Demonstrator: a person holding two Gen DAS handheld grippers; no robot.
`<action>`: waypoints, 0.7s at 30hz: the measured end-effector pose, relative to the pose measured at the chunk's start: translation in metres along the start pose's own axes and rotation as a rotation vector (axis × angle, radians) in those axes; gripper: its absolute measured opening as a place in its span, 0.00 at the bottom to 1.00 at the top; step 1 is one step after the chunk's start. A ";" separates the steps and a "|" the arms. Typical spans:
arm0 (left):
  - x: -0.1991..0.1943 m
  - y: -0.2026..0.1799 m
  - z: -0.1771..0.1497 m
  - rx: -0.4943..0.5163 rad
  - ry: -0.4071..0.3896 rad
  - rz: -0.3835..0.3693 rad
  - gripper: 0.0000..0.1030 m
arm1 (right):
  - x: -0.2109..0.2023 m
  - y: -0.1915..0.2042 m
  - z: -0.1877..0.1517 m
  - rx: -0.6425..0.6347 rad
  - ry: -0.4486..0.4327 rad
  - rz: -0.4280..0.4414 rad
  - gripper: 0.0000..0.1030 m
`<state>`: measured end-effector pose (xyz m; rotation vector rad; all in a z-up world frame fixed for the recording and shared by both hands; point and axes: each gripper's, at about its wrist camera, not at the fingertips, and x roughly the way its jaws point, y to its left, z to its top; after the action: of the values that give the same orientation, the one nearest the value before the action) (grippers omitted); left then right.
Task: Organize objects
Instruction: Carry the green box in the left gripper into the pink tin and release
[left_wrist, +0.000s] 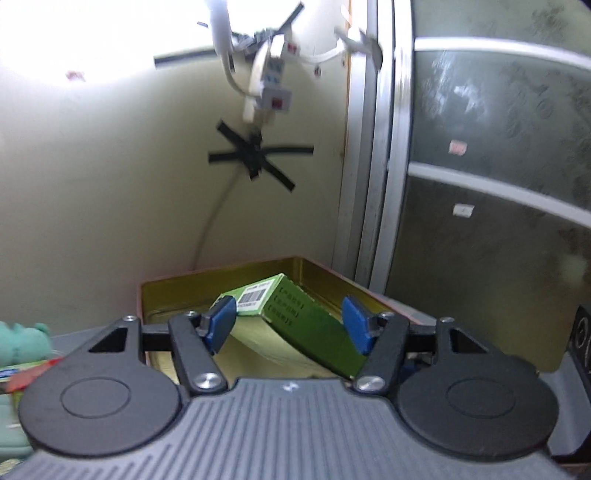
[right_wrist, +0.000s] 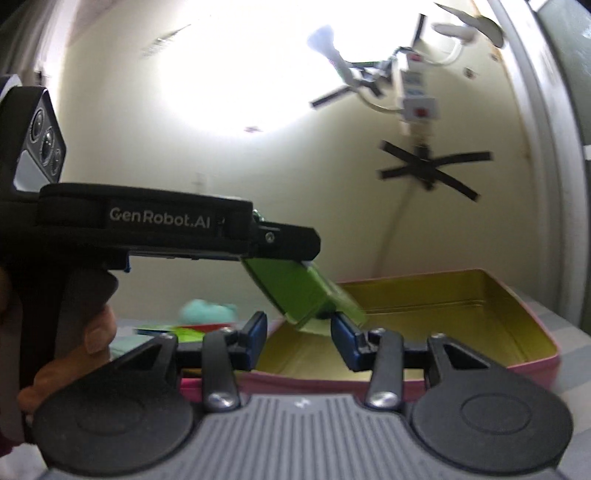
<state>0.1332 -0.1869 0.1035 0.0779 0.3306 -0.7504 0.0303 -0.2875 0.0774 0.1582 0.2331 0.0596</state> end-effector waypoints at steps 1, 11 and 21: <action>0.012 0.001 -0.002 -0.005 0.017 -0.004 0.66 | 0.010 -0.005 -0.003 0.002 0.005 -0.025 0.40; 0.031 0.012 -0.021 -0.060 0.128 0.117 0.73 | 0.009 -0.045 -0.027 0.104 -0.025 -0.174 0.57; -0.072 0.036 -0.059 -0.134 0.105 0.222 0.74 | -0.012 -0.028 -0.029 0.102 -0.034 -0.063 0.57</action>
<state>0.0931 -0.1022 0.0690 0.0264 0.4634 -0.5035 0.0126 -0.3117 0.0478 0.2528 0.2068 -0.0178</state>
